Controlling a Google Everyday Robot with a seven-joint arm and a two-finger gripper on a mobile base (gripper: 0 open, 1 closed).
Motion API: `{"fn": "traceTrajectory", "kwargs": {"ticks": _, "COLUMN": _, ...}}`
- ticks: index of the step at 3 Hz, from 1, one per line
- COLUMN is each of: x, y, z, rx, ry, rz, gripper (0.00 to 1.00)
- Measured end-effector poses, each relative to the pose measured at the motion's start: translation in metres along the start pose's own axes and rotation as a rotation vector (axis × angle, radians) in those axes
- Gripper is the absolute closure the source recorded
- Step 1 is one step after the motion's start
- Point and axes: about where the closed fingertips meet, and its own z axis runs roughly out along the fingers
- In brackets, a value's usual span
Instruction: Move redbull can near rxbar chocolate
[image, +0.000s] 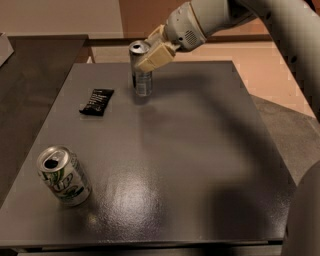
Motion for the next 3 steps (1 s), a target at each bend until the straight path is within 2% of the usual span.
{"fn": "traceTrajectory", "kwargs": {"ticks": 1, "x": -0.012, "y": 0.021, "z": 0.024, "rx": -0.057, "ry": 0.022, "rz": -0.035, "gripper": 1.00}}
{"fn": "traceTrajectory", "kwargs": {"ticks": 2, "x": -0.017, "y": 0.030, "z": 0.044, "rx": -0.100, "ry": 0.035, "rz": -0.037, "gripper": 1.00}}
{"fn": "traceTrajectory", "kwargs": {"ticks": 3, "x": -0.018, "y": 0.028, "z": 0.058, "rx": -0.123, "ry": 0.036, "rz": -0.023, "gripper": 1.00}}
